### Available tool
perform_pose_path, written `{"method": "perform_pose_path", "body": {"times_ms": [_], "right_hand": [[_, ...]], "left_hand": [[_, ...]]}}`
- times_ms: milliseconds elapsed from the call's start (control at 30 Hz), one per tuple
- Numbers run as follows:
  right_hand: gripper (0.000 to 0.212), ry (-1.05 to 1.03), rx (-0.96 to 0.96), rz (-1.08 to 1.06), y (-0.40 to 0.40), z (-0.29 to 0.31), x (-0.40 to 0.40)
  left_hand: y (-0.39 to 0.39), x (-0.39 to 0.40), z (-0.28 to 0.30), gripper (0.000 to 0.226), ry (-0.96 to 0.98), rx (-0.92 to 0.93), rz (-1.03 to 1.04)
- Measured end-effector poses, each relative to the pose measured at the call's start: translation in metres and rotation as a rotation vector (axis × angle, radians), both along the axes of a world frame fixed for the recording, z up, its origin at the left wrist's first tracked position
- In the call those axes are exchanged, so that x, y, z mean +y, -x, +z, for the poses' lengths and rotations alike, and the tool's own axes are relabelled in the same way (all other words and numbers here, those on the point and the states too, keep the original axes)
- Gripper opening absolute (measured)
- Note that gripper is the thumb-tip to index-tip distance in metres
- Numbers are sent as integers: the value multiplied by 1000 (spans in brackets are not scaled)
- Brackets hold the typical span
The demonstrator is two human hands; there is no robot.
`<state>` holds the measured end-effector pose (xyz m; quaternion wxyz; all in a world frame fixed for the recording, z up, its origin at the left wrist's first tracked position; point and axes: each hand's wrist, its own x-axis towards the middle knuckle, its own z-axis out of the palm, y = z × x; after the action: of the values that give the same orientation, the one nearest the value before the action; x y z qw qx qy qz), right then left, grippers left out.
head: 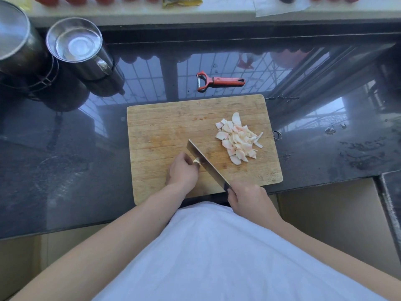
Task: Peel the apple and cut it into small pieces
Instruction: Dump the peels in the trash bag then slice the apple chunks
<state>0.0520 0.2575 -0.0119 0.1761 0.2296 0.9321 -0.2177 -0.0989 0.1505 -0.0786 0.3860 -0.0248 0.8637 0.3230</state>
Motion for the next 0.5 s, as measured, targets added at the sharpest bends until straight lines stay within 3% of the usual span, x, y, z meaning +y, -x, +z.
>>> {"method": "perform_pose_path", "body": {"times_ms": [300, 500], "right_hand": [[15, -13, -107, 18, 8, -11, -3], [25, 17, 77, -53, 36, -21, -8]], "left_hand": [[2, 1, 1, 4, -2, -4, -12], [1, 0, 1, 9, -35, 8, -3]]}}
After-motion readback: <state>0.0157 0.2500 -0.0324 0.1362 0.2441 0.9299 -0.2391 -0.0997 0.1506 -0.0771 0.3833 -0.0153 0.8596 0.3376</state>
